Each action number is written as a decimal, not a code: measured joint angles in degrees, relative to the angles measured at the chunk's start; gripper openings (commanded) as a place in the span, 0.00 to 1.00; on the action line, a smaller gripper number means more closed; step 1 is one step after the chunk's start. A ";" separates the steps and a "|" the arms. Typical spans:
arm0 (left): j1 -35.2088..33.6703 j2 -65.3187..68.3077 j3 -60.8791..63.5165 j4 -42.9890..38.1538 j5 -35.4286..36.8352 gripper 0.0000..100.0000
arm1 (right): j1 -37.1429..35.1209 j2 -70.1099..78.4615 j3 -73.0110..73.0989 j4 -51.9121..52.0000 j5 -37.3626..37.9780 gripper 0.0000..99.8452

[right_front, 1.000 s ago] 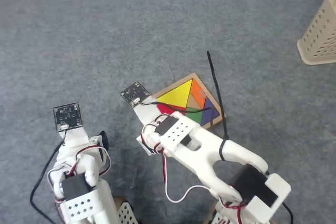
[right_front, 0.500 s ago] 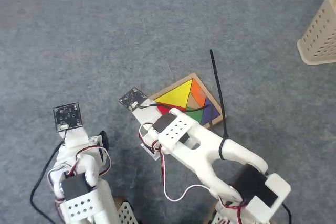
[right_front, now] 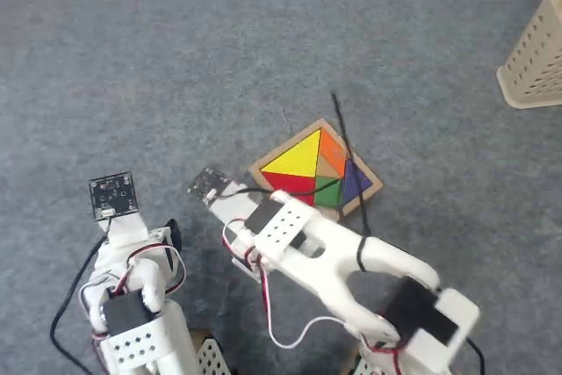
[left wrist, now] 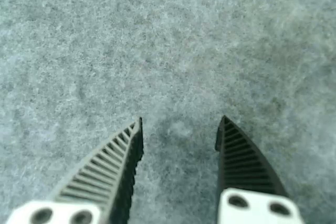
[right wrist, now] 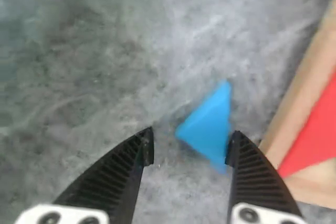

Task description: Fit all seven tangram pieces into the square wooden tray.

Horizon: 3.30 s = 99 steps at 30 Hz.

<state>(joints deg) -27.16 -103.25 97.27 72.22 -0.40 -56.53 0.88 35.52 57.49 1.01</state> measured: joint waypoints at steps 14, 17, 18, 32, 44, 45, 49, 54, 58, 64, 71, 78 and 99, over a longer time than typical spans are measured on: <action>0.00 0.00 0.00 0.00 0.00 0.22 | 0.53 5.10 -3.60 -1.58 -0.09 0.08; 0.00 0.00 0.00 0.00 0.00 0.22 | 0.53 5.19 -3.69 -1.58 -0.09 0.08; 0.00 0.00 0.00 0.00 0.00 0.22 | 0.53 5.19 -3.69 -1.58 -0.09 0.08; 0.00 0.00 0.00 0.00 0.00 0.22 | 5.10 -8.53 -3.60 10.29 13.19 0.08; 0.00 0.00 0.00 0.00 0.00 0.22 | 22.07 -10.73 -3.52 15.74 44.66 0.08; 0.00 0.00 0.00 0.00 0.00 0.22 | 22.59 -10.73 -3.52 14.95 44.57 0.08; 0.00 0.00 0.00 0.00 0.00 0.22 | 24.09 -10.73 -3.52 8.97 34.99 0.08; 0.00 0.00 0.00 0.00 0.00 0.22 | 27.34 -10.02 -3.52 1.41 10.90 0.08; 0.00 0.00 0.00 0.00 0.00 0.22 | 26.90 -4.48 -3.52 0.26 -5.54 0.08; 0.00 0.00 0.00 0.00 0.00 0.22 | 22.95 -0.62 -5.19 1.32 -26.99 0.08; 0.00 0.00 0.00 0.00 0.00 0.22 | 22.77 1.49 -11.34 8.53 -38.42 0.08; 0.00 0.00 0.00 0.00 0.00 0.22 | 22.51 1.85 -12.48 9.76 -40.00 0.22; 0.00 0.00 0.00 0.00 0.00 0.22 | 22.51 -2.29 -12.48 10.90 -20.40 0.09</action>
<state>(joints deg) -27.16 -103.25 97.27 72.22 -0.40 -34.02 -1.41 23.03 68.40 -19.38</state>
